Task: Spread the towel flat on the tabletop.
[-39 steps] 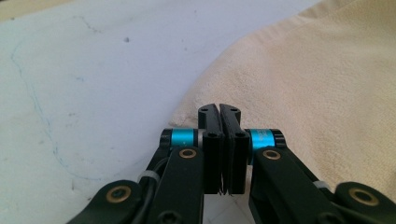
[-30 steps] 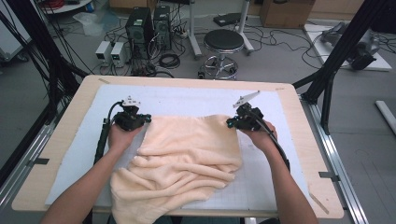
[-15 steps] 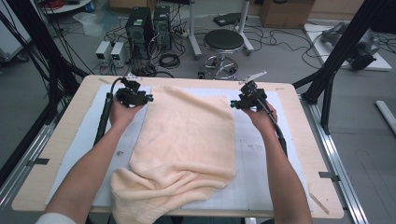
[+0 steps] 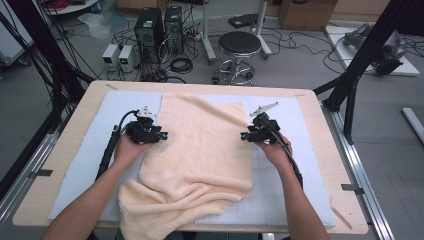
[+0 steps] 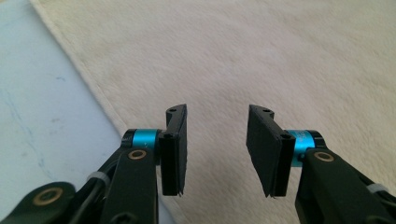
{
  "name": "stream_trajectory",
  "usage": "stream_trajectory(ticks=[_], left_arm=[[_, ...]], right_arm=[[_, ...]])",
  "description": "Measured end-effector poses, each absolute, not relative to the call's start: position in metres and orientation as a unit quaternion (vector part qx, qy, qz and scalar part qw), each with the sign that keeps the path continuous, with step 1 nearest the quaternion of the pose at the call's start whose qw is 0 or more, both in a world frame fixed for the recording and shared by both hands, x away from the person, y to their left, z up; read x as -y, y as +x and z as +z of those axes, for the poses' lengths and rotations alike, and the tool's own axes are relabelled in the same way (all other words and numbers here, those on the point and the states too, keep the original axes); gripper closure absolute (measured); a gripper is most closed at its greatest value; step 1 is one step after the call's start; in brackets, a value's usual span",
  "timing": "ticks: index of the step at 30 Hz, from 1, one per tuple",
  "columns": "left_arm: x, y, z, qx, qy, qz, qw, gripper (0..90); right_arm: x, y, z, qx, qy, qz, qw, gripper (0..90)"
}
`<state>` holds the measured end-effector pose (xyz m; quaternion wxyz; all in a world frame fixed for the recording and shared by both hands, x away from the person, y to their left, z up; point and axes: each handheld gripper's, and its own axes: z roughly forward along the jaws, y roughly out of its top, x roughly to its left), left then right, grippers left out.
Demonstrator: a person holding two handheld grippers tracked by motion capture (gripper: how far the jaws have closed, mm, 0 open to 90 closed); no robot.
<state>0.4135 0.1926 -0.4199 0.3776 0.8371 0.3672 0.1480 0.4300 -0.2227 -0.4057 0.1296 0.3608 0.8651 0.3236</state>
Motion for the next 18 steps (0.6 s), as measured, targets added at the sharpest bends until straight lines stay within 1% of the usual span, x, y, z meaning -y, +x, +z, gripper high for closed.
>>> stream_trajectory(ticks=[2,5,9,18], left_arm=[[-0.194,0.408,-0.425,-0.369,0.837,0.141,0.380,59.3],[-0.194,0.405,-0.430,-0.365,0.851,0.126,0.357,59.8],[-0.196,0.401,-0.433,-0.369,0.848,0.119,0.361,59.8],[-0.202,0.391,-0.431,-0.371,0.850,0.116,0.354,60.1]], right_arm=[[0.219,0.429,-0.412,-0.870,0.354,0.321,0.121,54.6],[0.212,0.430,-0.420,-0.876,0.348,0.313,0.113,55.9],[0.205,0.431,-0.428,-0.882,0.346,0.304,0.105,55.9],[0.200,0.423,-0.427,-0.886,0.337,0.301,0.102,53.7]])
